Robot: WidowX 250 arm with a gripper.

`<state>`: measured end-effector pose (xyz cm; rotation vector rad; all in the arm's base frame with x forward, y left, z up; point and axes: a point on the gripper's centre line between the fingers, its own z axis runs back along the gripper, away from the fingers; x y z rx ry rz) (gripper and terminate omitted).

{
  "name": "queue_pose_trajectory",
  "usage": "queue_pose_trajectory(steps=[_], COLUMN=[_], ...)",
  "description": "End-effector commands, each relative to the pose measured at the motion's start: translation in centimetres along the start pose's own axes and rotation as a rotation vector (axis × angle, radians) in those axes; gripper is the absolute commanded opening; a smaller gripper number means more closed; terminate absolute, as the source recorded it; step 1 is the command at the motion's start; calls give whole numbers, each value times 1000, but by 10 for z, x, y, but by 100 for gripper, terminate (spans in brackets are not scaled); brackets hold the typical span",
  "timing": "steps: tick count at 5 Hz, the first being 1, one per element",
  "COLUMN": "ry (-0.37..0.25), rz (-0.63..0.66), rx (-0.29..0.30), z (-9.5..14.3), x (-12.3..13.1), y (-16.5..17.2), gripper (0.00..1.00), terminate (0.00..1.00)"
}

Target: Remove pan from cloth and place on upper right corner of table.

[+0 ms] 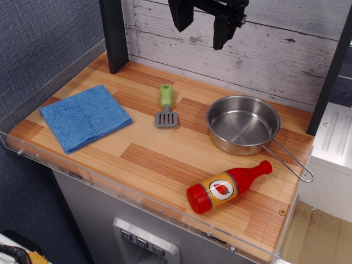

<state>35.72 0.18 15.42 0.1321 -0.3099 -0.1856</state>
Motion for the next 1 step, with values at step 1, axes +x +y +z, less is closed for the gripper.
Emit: queue_pose_trajectory(steps=[1], ry=[-53], rz=[-1], rx=[9], z=[18], x=[-5], y=[-5], gripper=[100], terminate=[100])
